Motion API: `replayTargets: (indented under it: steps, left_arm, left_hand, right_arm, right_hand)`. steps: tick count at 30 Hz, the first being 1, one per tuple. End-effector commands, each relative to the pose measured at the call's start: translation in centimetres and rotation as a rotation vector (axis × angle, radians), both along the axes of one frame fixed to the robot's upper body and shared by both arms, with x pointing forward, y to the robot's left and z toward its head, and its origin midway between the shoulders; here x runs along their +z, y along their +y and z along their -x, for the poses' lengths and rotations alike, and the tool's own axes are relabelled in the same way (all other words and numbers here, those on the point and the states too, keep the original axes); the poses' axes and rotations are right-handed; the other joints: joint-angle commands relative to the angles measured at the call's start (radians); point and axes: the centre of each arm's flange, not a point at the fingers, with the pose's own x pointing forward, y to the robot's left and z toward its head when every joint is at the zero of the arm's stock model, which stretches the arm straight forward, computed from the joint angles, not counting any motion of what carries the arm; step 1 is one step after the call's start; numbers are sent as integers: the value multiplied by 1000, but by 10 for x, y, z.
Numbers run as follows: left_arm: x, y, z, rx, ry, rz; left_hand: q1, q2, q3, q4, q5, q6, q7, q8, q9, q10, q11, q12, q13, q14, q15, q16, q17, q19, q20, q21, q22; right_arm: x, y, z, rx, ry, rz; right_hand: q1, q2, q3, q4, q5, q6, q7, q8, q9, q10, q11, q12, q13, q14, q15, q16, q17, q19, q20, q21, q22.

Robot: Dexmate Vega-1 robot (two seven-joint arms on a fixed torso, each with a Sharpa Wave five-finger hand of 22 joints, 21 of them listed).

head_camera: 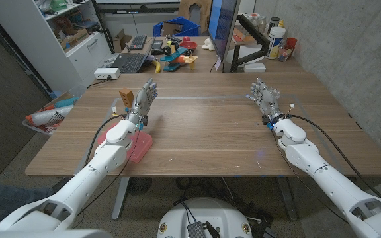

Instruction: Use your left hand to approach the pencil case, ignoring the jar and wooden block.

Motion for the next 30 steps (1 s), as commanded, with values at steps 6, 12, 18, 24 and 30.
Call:
replayTargets:
  steps: [6,12,18,24,30]
  left_arm:
    - [2,7,0,8,-2,6]
    - [5,8,5,9,-21,3]
    - [3,9,11,16,-27,3]
    - [-1,12,18,23,-28,-3]
    - [-5,16,23,38,-26,-8]
  left_hand:
    - [9,3,6,-1,7,4,7,6,4,1,9,5,4,1,12,4,4,-6,-1,2,2]
    - [9,4,6,-1,6,5,7,6,4,1,6,5,4,1,13,4,4,-8,3,-1,2]
    - [9,5,6,-2,6,6,7,6,4,2,6,5,4,2,13,5,4,-9,6,-3,2]
    - [9,6,6,-2,6,6,7,5,4,3,8,5,3,3,14,5,4,-10,8,-5,3]
    - [10,8,7,-3,6,8,9,6,4,3,10,6,3,3,14,5,4,-9,8,-6,3]
  right_arm:
    - [7,8,-1,-2,-11,8]
    - [10,9,-2,-2,-12,14]
    - [10,9,-5,0,-5,20]
    - [7,11,-9,4,3,24]
    - [5,13,-11,11,11,29]
  right_hand:
    - [11,2,7,1,7,10,-3,4,4,5,4,3,0,8,-1,5,3,7,0,0,3]
    - [11,4,7,0,7,12,-4,4,4,6,4,3,0,8,-1,5,2,8,1,-3,4]
    - [10,5,7,0,7,12,-7,4,4,8,3,4,-1,8,-1,4,0,8,2,-7,4]
    - [10,6,7,0,7,13,-9,3,4,9,4,4,-2,9,-1,4,-1,9,1,-10,4]
    - [9,7,6,0,7,14,-8,3,4,9,5,3,-3,9,-1,4,-2,9,2,-13,4]
